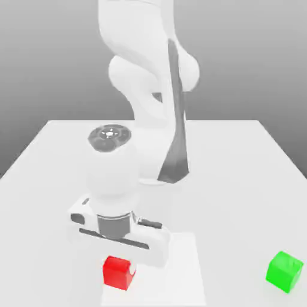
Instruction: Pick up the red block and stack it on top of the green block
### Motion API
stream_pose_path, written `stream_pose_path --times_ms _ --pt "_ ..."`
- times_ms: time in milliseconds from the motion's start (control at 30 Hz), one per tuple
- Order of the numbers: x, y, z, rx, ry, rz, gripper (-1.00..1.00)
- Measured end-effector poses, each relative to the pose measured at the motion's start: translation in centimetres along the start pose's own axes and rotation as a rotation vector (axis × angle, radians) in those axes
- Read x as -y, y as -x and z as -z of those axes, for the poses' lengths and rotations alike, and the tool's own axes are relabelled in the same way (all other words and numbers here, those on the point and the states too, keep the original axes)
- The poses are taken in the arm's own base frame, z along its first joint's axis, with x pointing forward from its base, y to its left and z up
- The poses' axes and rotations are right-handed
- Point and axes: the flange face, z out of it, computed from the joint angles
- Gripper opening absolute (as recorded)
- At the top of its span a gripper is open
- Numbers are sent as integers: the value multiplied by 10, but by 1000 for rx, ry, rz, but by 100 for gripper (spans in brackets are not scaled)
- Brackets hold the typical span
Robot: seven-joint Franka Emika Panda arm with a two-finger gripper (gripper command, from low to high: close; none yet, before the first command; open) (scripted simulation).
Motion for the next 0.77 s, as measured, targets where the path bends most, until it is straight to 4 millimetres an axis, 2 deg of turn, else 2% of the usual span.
stream_pose_path --times_ms 133,167,333,500,567,600,633,667,767 --pt "0 0 43 0 0 0 -100" --pt "9 10 50 1 0 46 -100" --pt "83 109 66 3 4 458 -100" --pt "126 225 79 3 2 853 -100" --pt "138 275 69 1 1 1011 -100" --pt "142 292 56 0 1 1065 -100" --pt "144 301 42 0 0 1093 -100" --pt "144 305 31 0 0 1107 100" --pt "144 305 31 0 0 1107 100"
